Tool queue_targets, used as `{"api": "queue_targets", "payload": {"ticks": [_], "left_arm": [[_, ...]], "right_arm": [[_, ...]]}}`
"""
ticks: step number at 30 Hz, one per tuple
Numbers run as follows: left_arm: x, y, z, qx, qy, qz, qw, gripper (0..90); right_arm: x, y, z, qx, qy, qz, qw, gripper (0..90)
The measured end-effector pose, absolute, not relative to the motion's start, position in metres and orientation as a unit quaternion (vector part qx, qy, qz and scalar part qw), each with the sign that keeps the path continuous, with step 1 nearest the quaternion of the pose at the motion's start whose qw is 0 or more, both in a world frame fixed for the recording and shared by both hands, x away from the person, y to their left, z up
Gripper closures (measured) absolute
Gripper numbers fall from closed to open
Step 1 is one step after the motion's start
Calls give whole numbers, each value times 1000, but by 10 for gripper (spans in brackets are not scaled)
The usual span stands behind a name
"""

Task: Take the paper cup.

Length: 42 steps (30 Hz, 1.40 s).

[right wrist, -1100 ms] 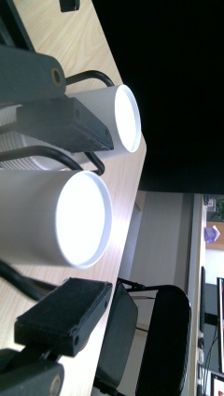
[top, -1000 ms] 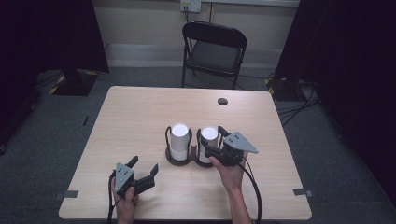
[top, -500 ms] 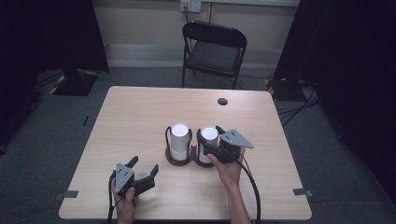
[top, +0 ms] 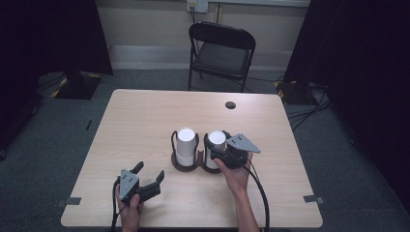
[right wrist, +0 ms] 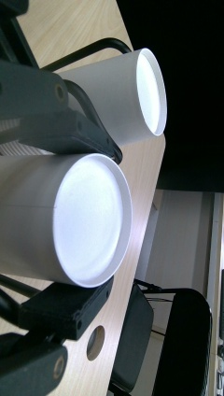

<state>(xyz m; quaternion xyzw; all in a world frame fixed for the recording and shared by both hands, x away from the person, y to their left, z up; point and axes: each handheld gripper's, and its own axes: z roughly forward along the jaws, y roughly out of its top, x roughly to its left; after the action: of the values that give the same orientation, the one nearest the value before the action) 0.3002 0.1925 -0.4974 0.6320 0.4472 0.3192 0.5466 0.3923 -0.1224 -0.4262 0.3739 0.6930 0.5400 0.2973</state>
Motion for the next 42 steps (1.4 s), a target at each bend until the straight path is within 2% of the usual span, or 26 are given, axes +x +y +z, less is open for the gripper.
{"api": "queue_targets", "payload": {"ticks": [24, 32, 42], "left_arm": [[300, 193, -497, 636, 442, 317, 548, 161], [301, 193, -497, 639, 438, 315, 548, 162], [302, 192, -497, 647, 432, 307, 548, 164]], "right_arm": [[389, -122, -412, 367, 683, 546, 317, 339], [390, -125, -407, 379, 675, 557, 300, 339], [390, -126, -398, 377, 674, 556, 307, 340]]}}
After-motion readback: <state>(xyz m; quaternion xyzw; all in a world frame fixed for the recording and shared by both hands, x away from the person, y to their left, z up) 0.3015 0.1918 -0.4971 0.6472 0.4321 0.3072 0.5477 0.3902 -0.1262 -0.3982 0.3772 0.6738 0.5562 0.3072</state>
